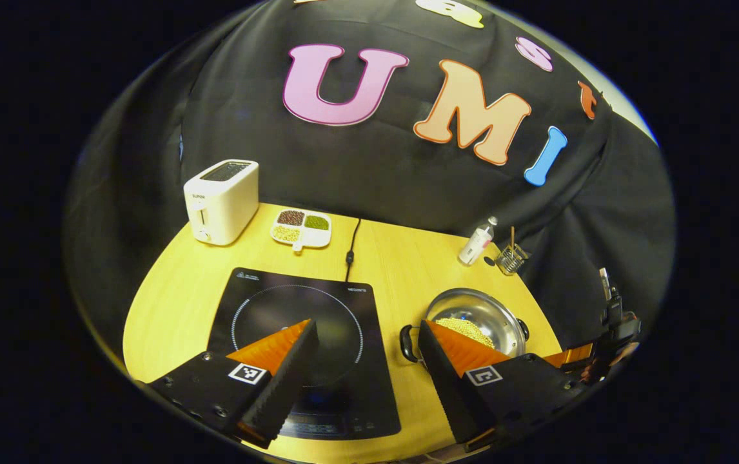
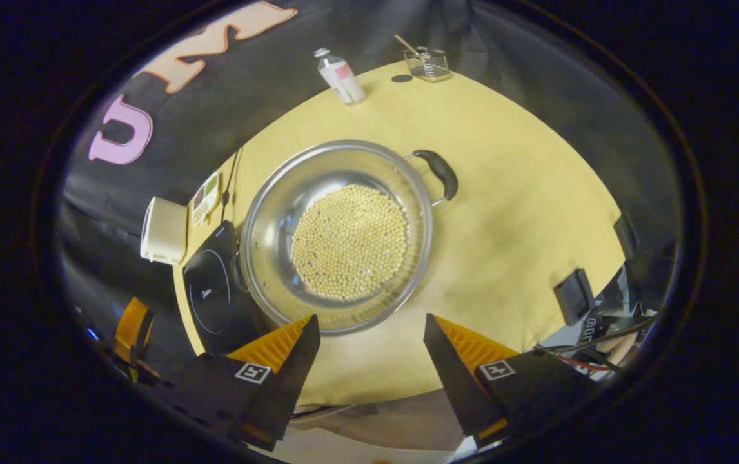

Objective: First push the handle of the pot to place it horizontally, then grasp the pot with both hands and set it on the induction cooktop.

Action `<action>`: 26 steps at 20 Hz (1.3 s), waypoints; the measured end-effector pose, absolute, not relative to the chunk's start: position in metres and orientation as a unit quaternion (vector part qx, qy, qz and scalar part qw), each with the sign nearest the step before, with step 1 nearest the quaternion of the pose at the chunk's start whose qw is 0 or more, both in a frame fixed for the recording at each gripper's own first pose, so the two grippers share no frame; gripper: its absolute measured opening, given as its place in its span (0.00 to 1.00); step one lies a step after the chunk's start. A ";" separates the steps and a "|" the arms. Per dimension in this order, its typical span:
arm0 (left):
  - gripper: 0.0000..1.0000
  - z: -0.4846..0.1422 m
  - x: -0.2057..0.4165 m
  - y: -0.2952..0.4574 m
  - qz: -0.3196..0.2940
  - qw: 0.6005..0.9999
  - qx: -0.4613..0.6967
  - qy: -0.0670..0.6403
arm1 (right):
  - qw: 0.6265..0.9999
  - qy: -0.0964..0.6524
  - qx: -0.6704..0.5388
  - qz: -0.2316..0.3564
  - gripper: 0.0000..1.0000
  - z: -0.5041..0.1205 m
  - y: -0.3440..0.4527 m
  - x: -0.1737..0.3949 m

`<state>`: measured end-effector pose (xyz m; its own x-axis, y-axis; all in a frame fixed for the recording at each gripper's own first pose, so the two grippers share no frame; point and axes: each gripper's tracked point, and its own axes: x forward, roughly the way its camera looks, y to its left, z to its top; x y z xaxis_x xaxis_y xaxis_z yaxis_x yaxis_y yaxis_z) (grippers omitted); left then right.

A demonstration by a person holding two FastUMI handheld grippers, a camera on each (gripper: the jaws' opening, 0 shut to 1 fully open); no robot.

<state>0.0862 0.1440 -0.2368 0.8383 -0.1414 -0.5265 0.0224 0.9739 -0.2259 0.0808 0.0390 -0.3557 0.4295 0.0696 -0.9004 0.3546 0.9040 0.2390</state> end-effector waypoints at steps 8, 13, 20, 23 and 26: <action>0.97 -0.281 0.109 0.070 -0.041 0.925 -0.122 0.357 | 0.811 0.541 0.218 -0.050 0.94 -0.370 -0.022 0.139; 0.97 -0.318 0.124 0.041 -0.034 0.903 -0.145 0.402 | 0.801 0.548 0.238 -0.021 0.94 -0.380 -0.047 0.166; 0.97 -0.351 0.140 0.035 -0.014 0.886 -0.137 0.443 | 0.783 0.570 0.248 0.010 1.00 -0.400 -0.058 0.187; 0.97 -0.358 0.147 0.036 -0.015 0.885 -0.118 0.451 | 0.774 0.580 0.254 0.027 1.00 -0.405 -0.052 0.194; 0.92 -0.359 0.151 0.042 -0.009 0.883 -0.086 0.461 | 0.767 0.584 0.263 0.038 0.92 -0.410 -0.047 0.203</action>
<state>0.1507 0.0423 -0.3587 0.5746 -0.0942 -0.8130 -0.0638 0.9852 -0.1592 0.2032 -0.0468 -0.4096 0.3160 0.3647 -0.8759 0.2496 0.8587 0.4476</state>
